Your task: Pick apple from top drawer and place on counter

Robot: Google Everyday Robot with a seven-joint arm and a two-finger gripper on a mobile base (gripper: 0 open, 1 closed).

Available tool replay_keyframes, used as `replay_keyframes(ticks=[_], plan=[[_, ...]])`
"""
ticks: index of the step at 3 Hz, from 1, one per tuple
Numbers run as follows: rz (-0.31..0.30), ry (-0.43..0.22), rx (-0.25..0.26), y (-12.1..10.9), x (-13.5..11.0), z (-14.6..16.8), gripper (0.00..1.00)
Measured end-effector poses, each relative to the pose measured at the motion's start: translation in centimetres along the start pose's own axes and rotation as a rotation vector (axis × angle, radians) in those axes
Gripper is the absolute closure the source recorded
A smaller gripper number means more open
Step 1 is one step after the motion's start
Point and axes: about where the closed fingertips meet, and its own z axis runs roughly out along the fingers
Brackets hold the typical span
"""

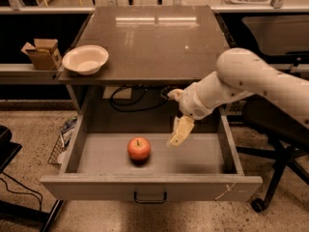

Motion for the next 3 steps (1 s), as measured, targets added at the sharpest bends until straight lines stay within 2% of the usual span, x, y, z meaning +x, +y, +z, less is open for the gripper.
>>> replay_keyframes(ticks=[1, 2, 3], plan=[[-0.008, -0.002, -0.025, -1.1, 1.4, 4.6, 0.0], [-0.036, -0.014, -0.047, -0.6, 2.1, 8.4, 0.0], [-0.068, -0.039, -0.079, 1.0, 2.1, 11.9, 0.0]])
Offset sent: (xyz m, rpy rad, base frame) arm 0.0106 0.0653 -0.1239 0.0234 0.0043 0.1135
